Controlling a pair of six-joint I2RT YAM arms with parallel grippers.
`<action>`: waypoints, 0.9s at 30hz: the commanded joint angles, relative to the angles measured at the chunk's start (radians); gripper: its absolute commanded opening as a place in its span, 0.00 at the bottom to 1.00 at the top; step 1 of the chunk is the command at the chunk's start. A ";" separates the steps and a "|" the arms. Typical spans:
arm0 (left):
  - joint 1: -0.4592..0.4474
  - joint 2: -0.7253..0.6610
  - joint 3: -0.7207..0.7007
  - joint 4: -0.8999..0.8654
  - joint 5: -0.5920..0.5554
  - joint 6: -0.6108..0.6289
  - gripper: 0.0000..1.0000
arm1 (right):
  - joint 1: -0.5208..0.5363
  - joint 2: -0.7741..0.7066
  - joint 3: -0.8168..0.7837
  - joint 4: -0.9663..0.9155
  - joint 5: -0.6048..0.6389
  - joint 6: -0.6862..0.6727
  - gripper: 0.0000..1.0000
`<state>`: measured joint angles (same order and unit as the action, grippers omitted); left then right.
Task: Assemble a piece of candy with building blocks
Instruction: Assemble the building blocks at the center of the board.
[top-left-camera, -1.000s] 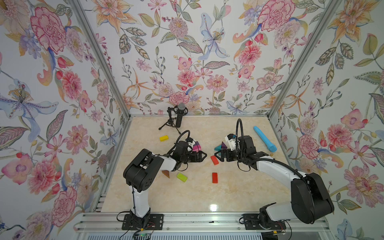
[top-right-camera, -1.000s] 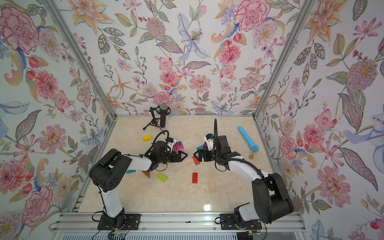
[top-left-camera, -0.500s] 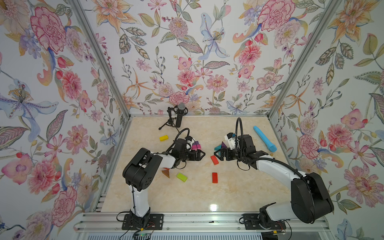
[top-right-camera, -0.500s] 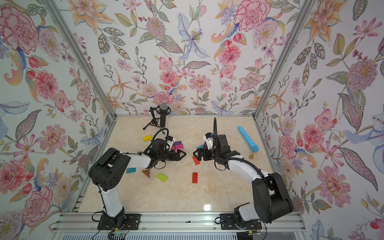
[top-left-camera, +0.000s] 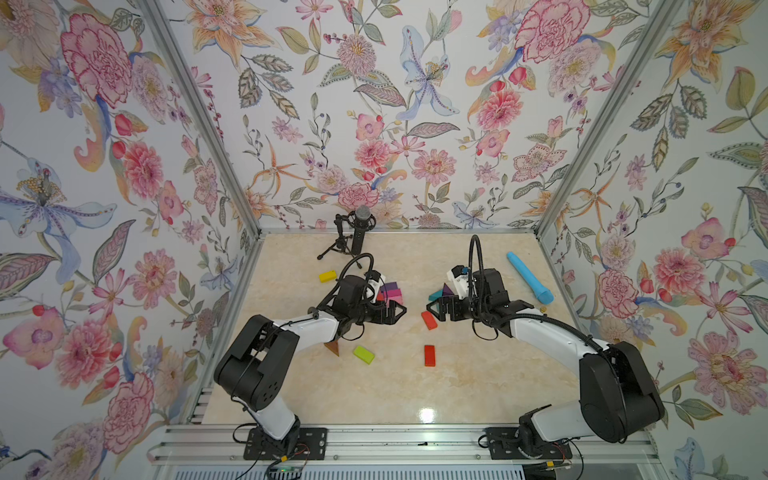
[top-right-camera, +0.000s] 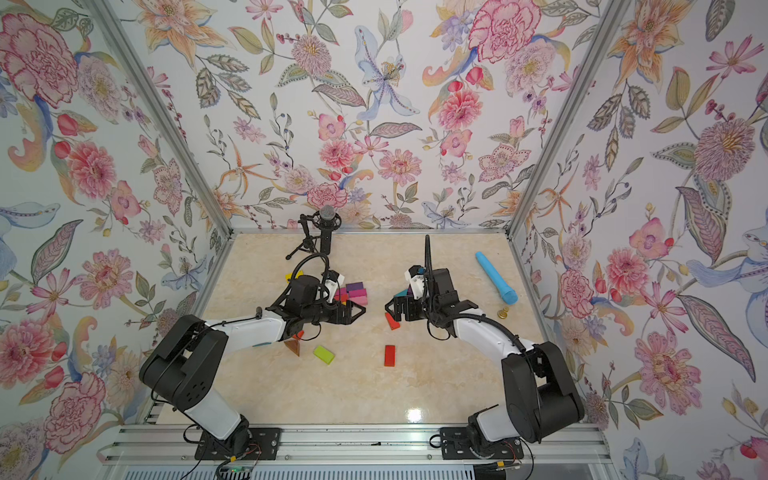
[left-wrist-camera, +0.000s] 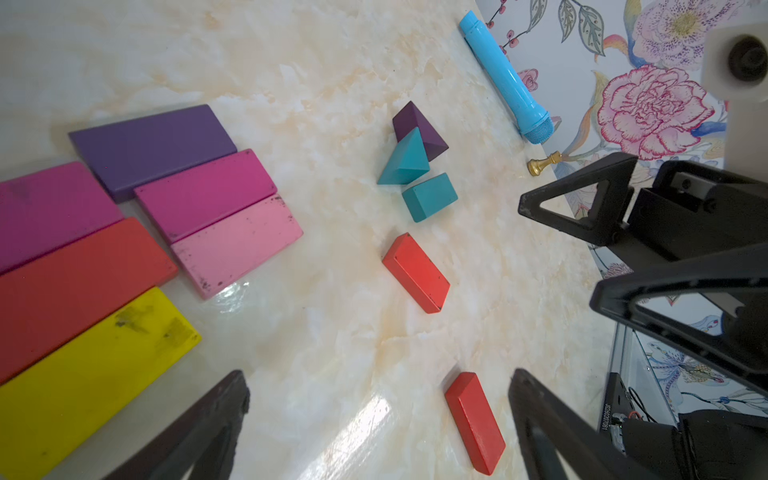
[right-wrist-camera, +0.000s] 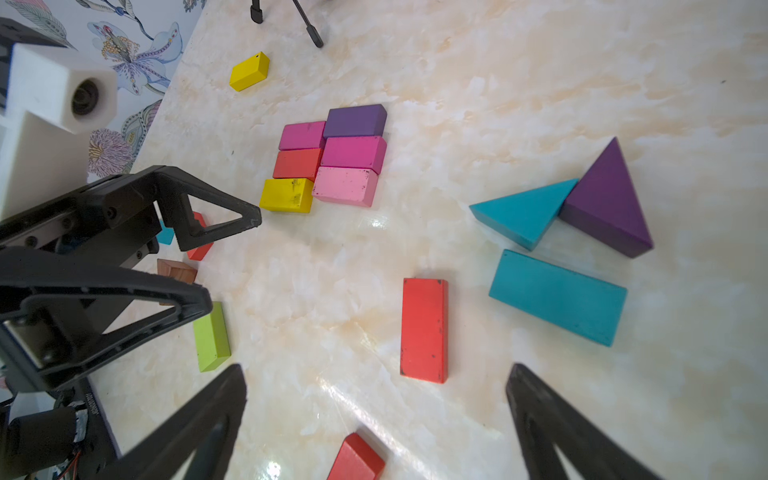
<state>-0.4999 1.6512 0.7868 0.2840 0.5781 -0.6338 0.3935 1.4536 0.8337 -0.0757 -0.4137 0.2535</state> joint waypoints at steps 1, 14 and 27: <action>0.015 -0.014 -0.057 -0.057 -0.026 0.028 0.99 | 0.011 0.013 0.029 0.001 0.006 -0.010 1.00; 0.045 0.097 -0.024 -0.009 -0.045 0.029 0.99 | 0.018 0.012 0.042 0.004 0.006 -0.007 1.00; 0.060 0.175 0.041 0.007 -0.040 0.041 0.99 | 0.022 0.028 0.061 0.001 0.007 -0.004 1.00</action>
<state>-0.4561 1.7962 0.8135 0.3161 0.5461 -0.6151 0.4049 1.4696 0.8654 -0.0750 -0.4103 0.2539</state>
